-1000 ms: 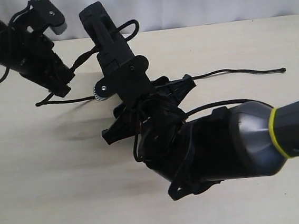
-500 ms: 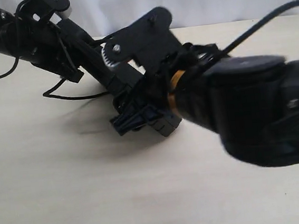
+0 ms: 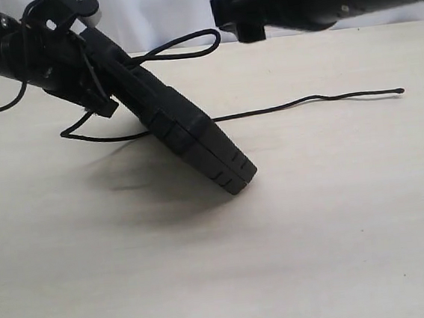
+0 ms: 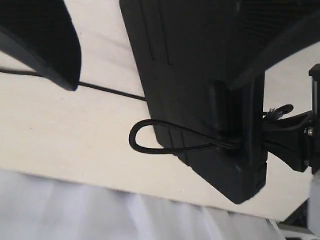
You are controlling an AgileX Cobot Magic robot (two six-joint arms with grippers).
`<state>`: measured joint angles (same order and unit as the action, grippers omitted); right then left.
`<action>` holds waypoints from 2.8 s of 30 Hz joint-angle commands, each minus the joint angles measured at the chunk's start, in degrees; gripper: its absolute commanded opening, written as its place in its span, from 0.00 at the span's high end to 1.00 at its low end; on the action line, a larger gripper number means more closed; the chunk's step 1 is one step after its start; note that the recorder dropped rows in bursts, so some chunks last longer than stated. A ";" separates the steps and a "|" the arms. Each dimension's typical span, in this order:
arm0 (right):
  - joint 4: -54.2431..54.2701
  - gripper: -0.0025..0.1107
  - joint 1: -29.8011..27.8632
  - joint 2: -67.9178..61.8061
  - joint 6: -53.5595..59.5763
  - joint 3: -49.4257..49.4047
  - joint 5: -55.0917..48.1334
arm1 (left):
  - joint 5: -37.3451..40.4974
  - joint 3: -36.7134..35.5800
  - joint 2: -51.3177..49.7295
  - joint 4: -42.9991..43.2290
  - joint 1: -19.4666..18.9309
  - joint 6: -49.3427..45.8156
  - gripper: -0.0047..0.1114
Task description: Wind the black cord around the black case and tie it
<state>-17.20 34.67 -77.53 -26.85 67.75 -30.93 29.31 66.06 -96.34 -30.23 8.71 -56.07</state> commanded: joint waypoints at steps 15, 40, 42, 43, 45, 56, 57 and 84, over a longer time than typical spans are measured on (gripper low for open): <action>48.04 0.33 -15.22 -30.88 37.67 24.91 -10.01 | -2.97 0.32 0.05 -0.42 0.01 0.42 0.96; 52.77 0.94 -15.22 -33.04 37.54 24.91 -5.56 | 1.55 0.32 0.78 8.63 0.01 -0.79 0.60; 52.77 0.94 -15.22 -32.32 37.54 24.91 -4.96 | 5.00 0.57 1.74 11.23 0.01 -0.84 0.54; 52.77 0.94 -15.22 -31.96 37.66 24.91 -4.95 | 7.20 1.31 3.42 13.96 0.01 -0.84 0.53; 52.77 0.94 -15.22 -31.86 37.76 24.91 -5.28 | 8.09 2.13 5.58 14.98 0.01 -0.84 0.53; 52.34 0.94 -11.97 -31.83 48.94 24.91 -8.45 | 1.55 2.44 2.25 -22.98 0.01 -19.00 0.53; 52.34 0.94 -11.18 -31.83 50.69 24.91 -8.45 | 4.51 2.44 -0.27 -30.44 0.01 -27.48 0.53; 32.79 0.76 -10.52 -31.83 44.43 24.91 -17.75 | -17.62 2.44 -8.76 -48.41 0.01 -44.19 0.96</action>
<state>17.65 24.74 -109.89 19.21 92.62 -46.73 14.77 68.22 -104.78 -77.68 9.38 -100.76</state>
